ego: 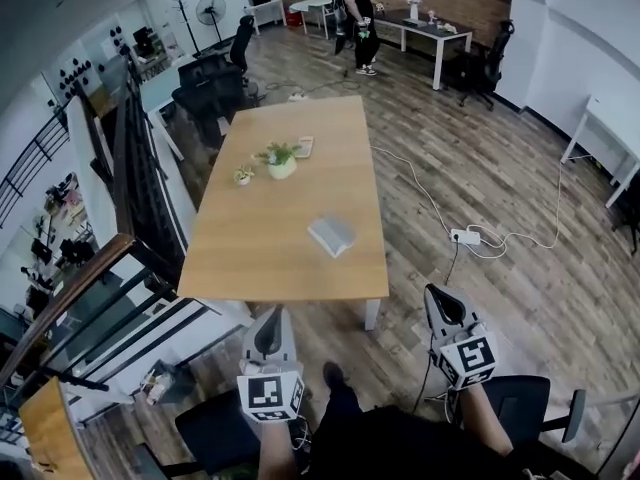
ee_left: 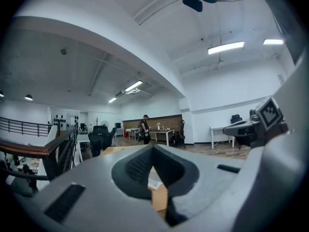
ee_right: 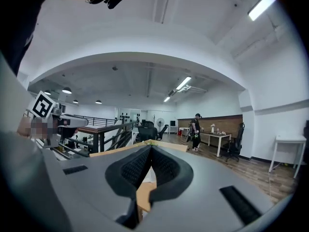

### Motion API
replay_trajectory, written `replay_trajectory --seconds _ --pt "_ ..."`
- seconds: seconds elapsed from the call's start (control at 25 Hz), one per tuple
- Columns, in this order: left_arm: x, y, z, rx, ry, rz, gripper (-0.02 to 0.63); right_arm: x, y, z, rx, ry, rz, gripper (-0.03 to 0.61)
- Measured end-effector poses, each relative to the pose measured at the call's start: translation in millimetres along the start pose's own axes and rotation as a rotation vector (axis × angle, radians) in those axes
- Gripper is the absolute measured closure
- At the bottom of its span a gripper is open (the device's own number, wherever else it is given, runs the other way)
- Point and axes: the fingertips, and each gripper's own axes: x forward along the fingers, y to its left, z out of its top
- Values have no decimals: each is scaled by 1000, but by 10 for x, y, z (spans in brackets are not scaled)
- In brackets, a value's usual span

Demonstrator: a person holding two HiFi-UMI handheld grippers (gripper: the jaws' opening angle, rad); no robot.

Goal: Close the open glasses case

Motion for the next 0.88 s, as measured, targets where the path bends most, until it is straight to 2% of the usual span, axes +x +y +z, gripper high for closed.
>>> replay_trajectory --seconds 0.32,0.68,0.88 --pt "666 544 28 -2 -2 -36 615 864 191 151 9 -45 34 565" --pt "1271 1090 -90 -32 0 -79 615 1647 353 216 15 3 19 566" --pt "1527 1375 -158 -47 -15 -98 615 2059 523 280 -18 32 31 566"
